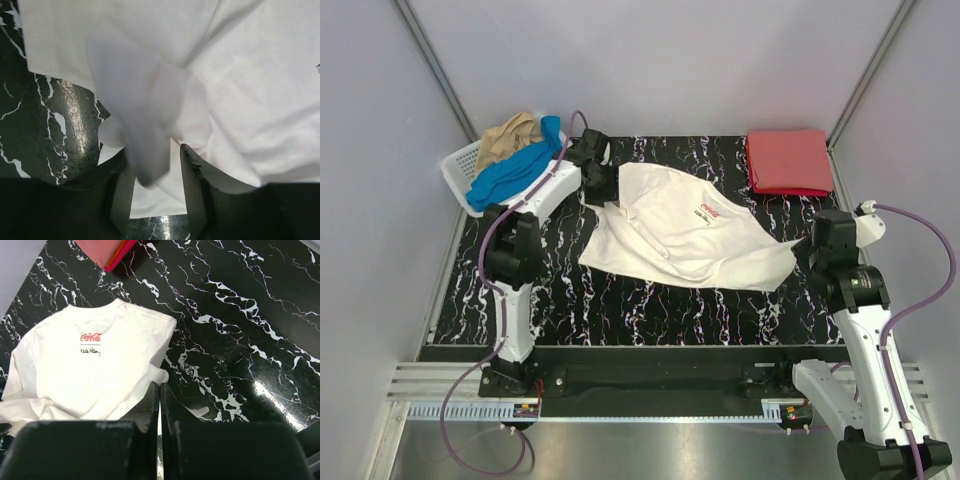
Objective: Fold and stack the t-shirts
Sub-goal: Flatten the tshirt out
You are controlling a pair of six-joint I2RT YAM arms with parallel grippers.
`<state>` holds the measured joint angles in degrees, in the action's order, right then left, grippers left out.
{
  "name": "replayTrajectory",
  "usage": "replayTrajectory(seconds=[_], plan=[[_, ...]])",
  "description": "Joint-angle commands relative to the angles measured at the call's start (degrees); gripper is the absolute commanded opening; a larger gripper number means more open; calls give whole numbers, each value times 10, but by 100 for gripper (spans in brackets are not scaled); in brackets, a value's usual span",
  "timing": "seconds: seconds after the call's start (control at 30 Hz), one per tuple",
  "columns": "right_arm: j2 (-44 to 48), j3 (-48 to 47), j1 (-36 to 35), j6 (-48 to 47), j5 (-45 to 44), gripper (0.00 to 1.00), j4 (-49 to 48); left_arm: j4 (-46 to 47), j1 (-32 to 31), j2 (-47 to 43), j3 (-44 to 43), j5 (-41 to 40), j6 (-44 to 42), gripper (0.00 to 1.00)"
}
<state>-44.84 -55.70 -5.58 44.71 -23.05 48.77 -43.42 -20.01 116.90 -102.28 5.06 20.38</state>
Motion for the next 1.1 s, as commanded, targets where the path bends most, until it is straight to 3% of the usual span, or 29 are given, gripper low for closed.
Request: replayTrajectory(seconds=[0.0, 0.13, 0.27, 0.43, 0.53, 1.07], plan=[[-15, -11, 0, -16, -6, 0, -28, -41, -2, -24, -82, -2, -22, 53], [-32, -9, 0, -11, 29, 0, -46, -47, -21, -130, 21, -94, 3, 57], [-39, 3, 0, -9, 67, 0, -65, 7, -28, -277, 260, -125, 54, 57], [-32, 14, 0, -12, 92, 0, -86, 71, -18, -333, 412, -132, 97, 57], [-27, 19, 0, -14, 103, 0, -93, 118, -9, -325, 441, -104, 119, 56], [8, 60, 0, -2, 136, 0, -107, 186, 19, -199, 449, -74, 156, 53]])
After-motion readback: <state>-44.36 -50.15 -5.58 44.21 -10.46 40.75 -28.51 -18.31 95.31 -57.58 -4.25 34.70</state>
